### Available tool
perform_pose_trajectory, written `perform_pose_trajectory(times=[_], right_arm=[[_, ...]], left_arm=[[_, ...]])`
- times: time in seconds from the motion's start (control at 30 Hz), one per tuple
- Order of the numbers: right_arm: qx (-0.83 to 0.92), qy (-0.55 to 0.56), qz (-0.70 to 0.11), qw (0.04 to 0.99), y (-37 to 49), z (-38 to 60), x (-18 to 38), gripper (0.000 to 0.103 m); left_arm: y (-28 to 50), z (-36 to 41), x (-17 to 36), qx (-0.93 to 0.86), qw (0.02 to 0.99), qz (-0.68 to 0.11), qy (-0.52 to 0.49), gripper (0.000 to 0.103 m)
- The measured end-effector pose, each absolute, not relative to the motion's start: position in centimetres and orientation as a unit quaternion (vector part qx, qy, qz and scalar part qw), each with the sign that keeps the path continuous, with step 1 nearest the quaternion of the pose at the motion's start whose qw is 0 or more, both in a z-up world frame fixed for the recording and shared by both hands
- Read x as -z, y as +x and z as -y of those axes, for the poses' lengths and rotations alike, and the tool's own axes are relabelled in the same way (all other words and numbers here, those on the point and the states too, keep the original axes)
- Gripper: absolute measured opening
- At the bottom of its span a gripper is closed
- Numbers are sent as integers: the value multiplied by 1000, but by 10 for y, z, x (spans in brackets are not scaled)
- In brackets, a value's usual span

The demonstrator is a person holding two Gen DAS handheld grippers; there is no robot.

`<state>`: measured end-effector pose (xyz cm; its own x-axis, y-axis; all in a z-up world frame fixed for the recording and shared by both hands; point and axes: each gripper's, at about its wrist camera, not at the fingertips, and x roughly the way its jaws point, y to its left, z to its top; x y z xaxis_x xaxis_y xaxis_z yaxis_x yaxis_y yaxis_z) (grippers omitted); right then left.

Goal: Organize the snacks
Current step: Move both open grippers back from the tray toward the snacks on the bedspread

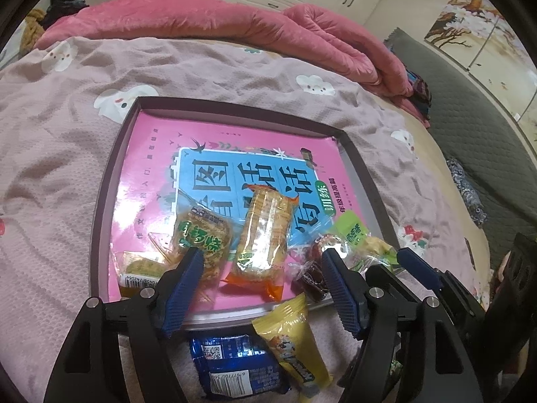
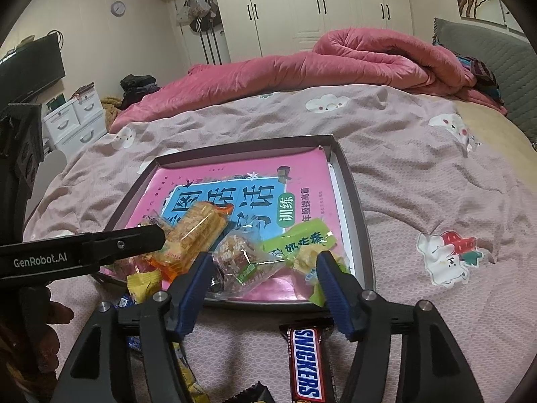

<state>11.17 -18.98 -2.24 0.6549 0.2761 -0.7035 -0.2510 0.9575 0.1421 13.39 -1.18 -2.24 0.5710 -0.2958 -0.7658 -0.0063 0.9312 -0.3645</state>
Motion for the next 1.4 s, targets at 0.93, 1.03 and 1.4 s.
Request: perform_pose_trajectory(times=[0.93,1.03,1.4], right_arm=[[-133,33,-361,922,99,213,-1,77],[-134,29,-357,924,97,215,-5,77],[-136,24,-343,929,88,220,-17,77]], left_arm=[[113,2,0,81,878,-445,-158,81],[110,0,-3,80,879,-444,-157,81],[99,-4,-13,78,882,-436,-158,81]])
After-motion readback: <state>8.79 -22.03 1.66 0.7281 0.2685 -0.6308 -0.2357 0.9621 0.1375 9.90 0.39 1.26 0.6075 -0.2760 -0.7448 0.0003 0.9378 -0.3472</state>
